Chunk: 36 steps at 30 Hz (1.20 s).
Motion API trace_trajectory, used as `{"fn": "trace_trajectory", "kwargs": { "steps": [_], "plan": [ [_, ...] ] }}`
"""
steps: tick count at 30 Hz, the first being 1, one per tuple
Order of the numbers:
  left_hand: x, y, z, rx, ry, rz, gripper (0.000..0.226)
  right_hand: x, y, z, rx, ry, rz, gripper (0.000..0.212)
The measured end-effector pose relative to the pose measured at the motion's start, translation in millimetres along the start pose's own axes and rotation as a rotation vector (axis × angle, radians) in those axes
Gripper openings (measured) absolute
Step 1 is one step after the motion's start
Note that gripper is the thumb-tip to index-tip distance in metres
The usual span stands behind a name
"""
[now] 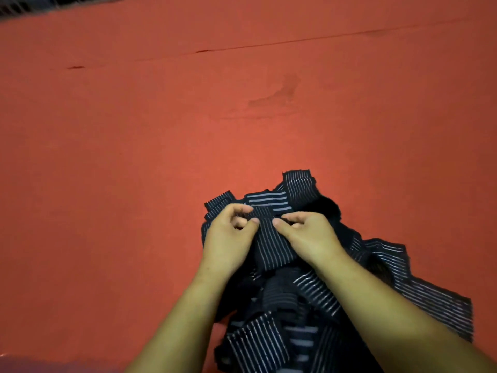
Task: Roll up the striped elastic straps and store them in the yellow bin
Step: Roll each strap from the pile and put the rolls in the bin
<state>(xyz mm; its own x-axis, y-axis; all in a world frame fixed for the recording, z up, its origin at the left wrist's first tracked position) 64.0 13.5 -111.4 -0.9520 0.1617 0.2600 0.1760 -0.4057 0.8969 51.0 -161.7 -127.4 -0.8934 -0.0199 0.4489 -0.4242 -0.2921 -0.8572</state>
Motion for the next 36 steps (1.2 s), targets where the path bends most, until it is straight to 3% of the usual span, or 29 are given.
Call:
{"fn": "trace_trajectory", "kwargs": {
  "steps": [4,9,11,15,19,24,29,33,36],
  "plan": [
    [16,6,5,0.063,0.024,-0.173,0.012,10,-3,0,-0.05,0.024,0.158,0.03],
    [71,9,-7,0.175,0.022,-0.376,0.015,63,6,-13,-0.132,0.095,0.442,0.046],
    [105,9,-14,0.148,-0.013,-0.395,0.018,101,18,-23,-0.144,0.067,0.449,0.053],
    [151,25,-14,0.109,-0.156,-0.442,0.035,169,31,-29,-0.18,0.02,0.438,0.043],
    [181,28,-26,0.136,-0.256,-0.408,0.044,197,35,-29,-0.209,0.061,0.451,0.027],
    [189,0,-28,0.176,-0.25,-0.368,0.047,198,57,-37,-0.362,0.057,0.473,0.003],
    [168,-16,-5,0.197,-0.098,-0.303,0.038,187,70,-29,-0.7,0.021,0.337,0.027],
    [134,-13,4,0.053,-0.084,-0.159,0.043,181,67,-27,-0.602,-0.083,0.164,0.048],
    [113,-9,-6,0.014,-0.162,-0.055,0.051,179,60,-26,-0.5,-0.187,0.1,0.046]
  ]
}}
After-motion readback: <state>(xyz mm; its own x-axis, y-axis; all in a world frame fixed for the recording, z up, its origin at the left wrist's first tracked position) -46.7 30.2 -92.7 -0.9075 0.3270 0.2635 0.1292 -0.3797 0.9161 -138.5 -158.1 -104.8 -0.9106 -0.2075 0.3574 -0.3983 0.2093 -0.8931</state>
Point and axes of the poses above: each hand's wrist, its own x-axis away from the middle knuckle, its own z-axis out of the back of the hand, y = z × x, the point moved 3 cm from there along -x, towards the middle knuckle, and after that the axes turned 15 degrees about -y, right-handed, at the moved point
